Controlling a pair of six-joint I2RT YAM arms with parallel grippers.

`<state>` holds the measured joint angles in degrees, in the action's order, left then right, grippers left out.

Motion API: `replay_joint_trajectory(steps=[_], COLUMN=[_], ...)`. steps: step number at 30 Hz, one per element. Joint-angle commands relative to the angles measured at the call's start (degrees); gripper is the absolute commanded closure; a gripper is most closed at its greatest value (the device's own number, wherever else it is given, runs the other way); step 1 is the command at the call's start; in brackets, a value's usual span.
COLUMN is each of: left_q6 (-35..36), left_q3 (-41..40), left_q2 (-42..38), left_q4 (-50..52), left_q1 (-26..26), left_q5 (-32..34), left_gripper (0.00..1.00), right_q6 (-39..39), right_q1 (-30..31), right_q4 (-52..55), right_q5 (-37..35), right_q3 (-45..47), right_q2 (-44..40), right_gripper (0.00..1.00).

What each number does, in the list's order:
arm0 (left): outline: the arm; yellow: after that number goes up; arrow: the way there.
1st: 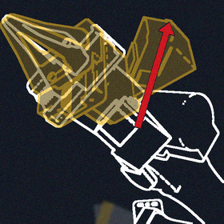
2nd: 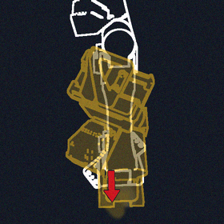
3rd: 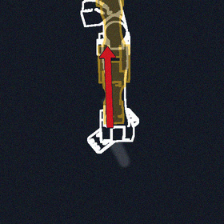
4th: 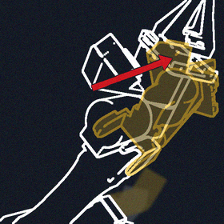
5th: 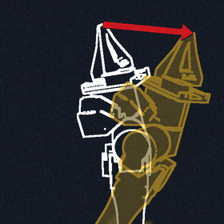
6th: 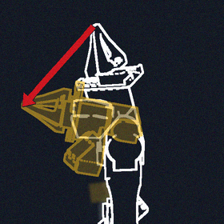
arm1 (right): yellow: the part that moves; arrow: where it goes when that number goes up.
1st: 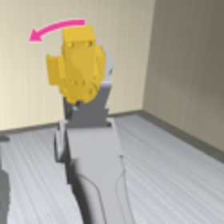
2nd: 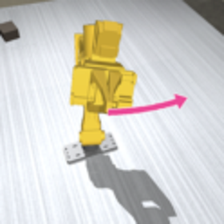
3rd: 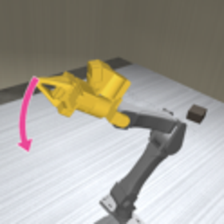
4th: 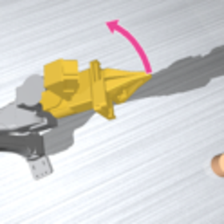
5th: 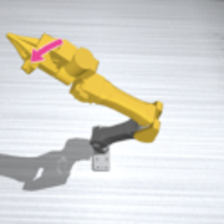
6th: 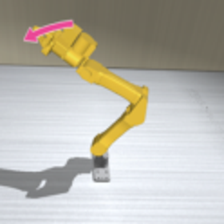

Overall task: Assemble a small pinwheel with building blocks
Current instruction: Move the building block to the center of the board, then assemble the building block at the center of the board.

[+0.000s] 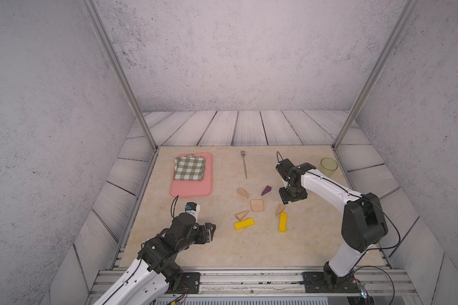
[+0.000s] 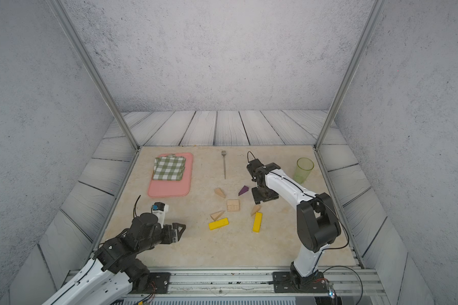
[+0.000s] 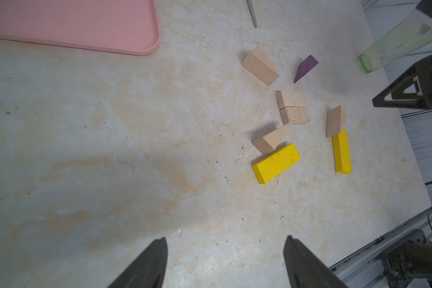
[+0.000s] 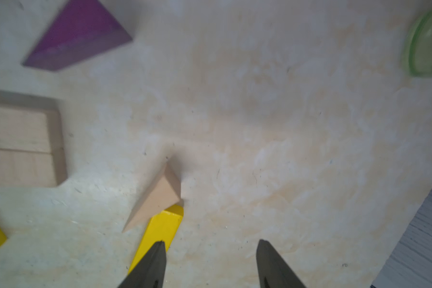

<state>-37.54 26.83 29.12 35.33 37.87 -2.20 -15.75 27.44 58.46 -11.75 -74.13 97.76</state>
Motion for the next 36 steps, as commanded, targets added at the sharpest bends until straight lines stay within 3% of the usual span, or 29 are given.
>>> replay_joint_trajectory(steps=[1,14,25,36], left_q6=[-0.08,-0.48,-0.78,-0.94], left_q3=[-0.64,-0.64,-0.82,-0.82], left_q2=[-0.25,-1.46,-1.53,-1.66], left_q4=[-0.36,0.94,0.97,1.32], left_q1=[-0.34,-0.34,-0.34,-0.34], left_q5=[-0.09,0.09,0.26,0.44], left_gripper=[0.2,0.2,0.2,0.2], right_q6=[-1.19,-4.86,-6.49,-6.47], right_q1=[2.49,7.66,8.47,8.48], right_q4=[0.5,-1.99,-3.15,-4.41], right_q5=[-1.6,-3.19,-3.39,-2.29], right_q3=[4.12,1.77,4.78,1.3], right_q2=[-2.77,4.54,4.74,8.71], right_gripper=[0.38,0.48,0.52,0.55])
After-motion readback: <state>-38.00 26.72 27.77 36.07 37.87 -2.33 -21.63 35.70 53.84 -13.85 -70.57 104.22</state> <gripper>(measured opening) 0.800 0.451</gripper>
